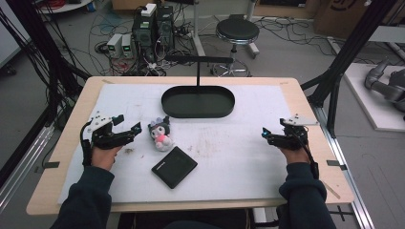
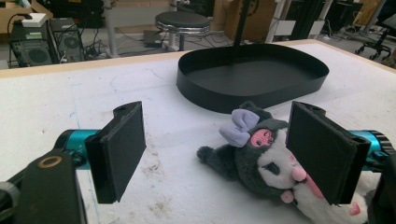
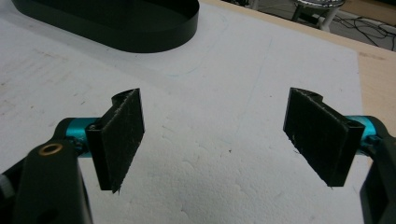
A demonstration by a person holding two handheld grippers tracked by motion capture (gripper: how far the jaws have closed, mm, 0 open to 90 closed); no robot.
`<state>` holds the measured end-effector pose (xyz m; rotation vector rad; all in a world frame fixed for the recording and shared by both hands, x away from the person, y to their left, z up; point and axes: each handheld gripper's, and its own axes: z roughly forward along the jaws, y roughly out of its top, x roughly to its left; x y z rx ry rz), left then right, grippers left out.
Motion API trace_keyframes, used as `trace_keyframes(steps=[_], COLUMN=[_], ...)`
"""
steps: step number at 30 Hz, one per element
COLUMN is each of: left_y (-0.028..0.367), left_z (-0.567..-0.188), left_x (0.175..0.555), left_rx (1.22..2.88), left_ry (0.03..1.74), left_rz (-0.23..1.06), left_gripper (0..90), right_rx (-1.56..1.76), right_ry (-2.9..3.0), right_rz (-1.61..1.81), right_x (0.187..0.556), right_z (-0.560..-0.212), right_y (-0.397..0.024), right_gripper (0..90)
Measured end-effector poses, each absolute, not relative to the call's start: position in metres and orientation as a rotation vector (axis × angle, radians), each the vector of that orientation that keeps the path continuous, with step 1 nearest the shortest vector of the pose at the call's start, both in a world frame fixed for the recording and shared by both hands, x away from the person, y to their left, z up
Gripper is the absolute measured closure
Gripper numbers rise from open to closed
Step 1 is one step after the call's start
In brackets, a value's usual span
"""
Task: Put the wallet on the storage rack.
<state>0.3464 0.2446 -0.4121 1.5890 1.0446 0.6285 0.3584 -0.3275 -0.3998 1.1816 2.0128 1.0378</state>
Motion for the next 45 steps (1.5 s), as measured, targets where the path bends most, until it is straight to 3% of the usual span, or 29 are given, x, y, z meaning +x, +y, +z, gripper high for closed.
trace_keyframes(steps=[9, 14, 17, 24, 33, 36, 45], left_y=[0.246, 0.243, 0.24, 0.227, 0.201, 0.197, 0.189], left_z=[-0.412, -0.411, -0.411, -0.416, -0.432, -0.438, -0.448], left_x=[0.346, 0.342, 0.341, 0.324, 0.314, 0.315, 0.319], left_rx=[1.592, 1.633, 1.636, 1.674, 1.831, 1.875, 1.971], left_ry=[1.046, 0.979, 0.96, 0.903, 0.8, 0.793, 0.847], left_rz=[0.607, 0.574, 0.547, 0.416, 0.203, 0.137, 0.031], left_gripper=[22.7, 36.5, 37.6, 32.5, 35.0, 46.6, 49.4], right_rx=[1.18, 1.179, 1.17, 1.149, 1.138, 1.142, 1.141], right_ry=[2.02, 2.016, 2.023, 2.01, 2.031, 2.027, 2.028], right_rz=[1.045, 1.05, 1.043, 1.044, 1.037, 1.037, 1.04], right_x=[0.359, 0.358, 0.358, 0.353, 0.357, 0.357, 0.355], right_z=[-0.401, -0.402, -0.402, -0.397, -0.399, -0.399, -0.398], right_y=[-0.328, -0.329, -0.328, -0.325, -0.322, -0.322, -0.322], right_gripper=[20.8, 20.8, 20.9, 20.9, 20.9, 21.0, 20.9])
